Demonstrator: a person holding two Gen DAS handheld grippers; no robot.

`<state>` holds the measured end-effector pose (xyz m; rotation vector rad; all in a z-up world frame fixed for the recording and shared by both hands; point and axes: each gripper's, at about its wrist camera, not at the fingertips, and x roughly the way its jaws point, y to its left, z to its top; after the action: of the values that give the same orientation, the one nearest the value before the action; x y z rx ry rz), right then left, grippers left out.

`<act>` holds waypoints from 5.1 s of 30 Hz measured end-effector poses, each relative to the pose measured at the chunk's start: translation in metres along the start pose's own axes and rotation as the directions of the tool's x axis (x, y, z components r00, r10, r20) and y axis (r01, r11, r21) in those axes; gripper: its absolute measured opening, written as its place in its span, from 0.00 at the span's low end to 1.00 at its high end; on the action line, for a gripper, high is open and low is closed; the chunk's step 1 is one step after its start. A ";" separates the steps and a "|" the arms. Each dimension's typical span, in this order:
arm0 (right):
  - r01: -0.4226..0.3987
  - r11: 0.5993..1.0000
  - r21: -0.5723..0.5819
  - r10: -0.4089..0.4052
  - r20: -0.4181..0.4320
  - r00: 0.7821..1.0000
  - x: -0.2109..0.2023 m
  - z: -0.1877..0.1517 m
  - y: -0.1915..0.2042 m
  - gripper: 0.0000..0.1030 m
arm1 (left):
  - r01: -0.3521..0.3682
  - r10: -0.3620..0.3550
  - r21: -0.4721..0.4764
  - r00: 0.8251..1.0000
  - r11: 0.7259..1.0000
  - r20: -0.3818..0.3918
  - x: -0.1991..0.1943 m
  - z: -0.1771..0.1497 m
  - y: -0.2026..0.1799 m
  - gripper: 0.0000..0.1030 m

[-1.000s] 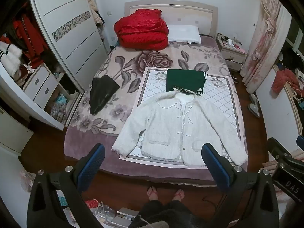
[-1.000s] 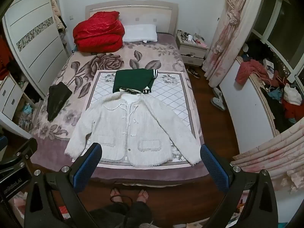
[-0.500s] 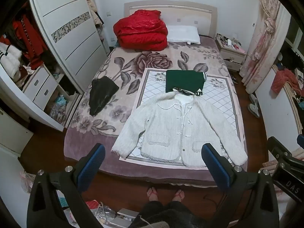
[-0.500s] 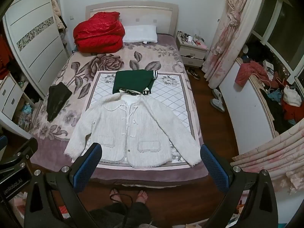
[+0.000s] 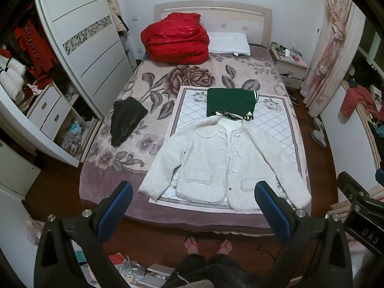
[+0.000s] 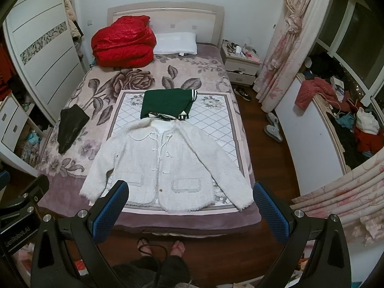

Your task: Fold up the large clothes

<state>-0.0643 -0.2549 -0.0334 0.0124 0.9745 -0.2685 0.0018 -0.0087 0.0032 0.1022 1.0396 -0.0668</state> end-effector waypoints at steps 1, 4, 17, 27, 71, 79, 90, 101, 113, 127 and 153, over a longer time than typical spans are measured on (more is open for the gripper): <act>0.001 1.000 0.001 -0.001 0.001 1.000 0.000 0.000 0.000 1.00 | 0.001 -0.001 -0.001 1.000 1.000 -0.001 0.000 -0.001 0.002 1.00; 0.001 1.000 -0.001 -0.001 0.000 1.000 0.000 -0.001 0.001 1.00 | 0.001 -0.001 0.000 1.000 1.000 -0.001 -0.003 0.003 0.000 1.00; 0.002 1.000 0.001 -0.002 0.006 1.000 -0.003 0.001 -0.006 1.00 | 0.002 -0.002 0.000 1.000 1.000 0.004 -0.002 0.006 -0.010 1.00; 0.001 1.000 0.003 -0.001 0.008 1.000 -0.007 0.005 -0.017 1.00 | 0.002 -0.002 0.000 1.000 1.000 0.005 -0.006 0.003 -0.015 1.00; 0.009 0.999 0.035 -0.009 0.003 1.000 -0.001 0.009 -0.045 1.00 | -0.003 0.002 0.016 0.999 1.000 0.040 0.002 0.017 -0.041 1.00; -0.038 0.965 0.260 0.061 -0.082 0.995 0.134 -0.021 -0.093 1.00 | -0.055 0.046 0.069 0.991 0.996 0.125 0.105 0.033 -0.053 1.00; 0.091 0.728 0.679 0.165 -0.303 0.939 0.408 -0.188 -0.243 0.76 | -0.109 0.123 0.145 0.988 0.983 -0.090 0.327 -0.008 -0.129 1.00; 0.139 0.268 0.953 0.320 -0.224 0.921 0.633 -0.326 -0.347 0.76 | -0.169 0.223 0.203 0.933 0.964 -0.281 0.495 -0.065 -0.203 1.00; 0.130 0.144 0.981 0.075 -0.142 0.987 0.646 -0.306 -0.364 0.14 | -0.079 0.163 0.287 0.946 0.954 -0.280 0.562 -0.044 -0.305 1.00; 0.066 0.557 0.828 -0.134 0.011 0.991 0.568 -0.110 -0.351 0.08 | -0.030 0.096 0.248 0.962 0.968 -0.257 0.600 0.031 -0.319 1.00; -0.339 0.871 -0.354 0.239 -0.296 0.925 0.704 -0.002 0.313 0.07 | -0.375 0.275 -0.183 0.868 0.909 -0.412 0.605 -0.031 0.086 1.00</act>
<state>0.3801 -0.1069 -0.6450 -0.1856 1.2435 0.2235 0.2895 0.0760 -0.5302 0.0545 1.3959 0.4165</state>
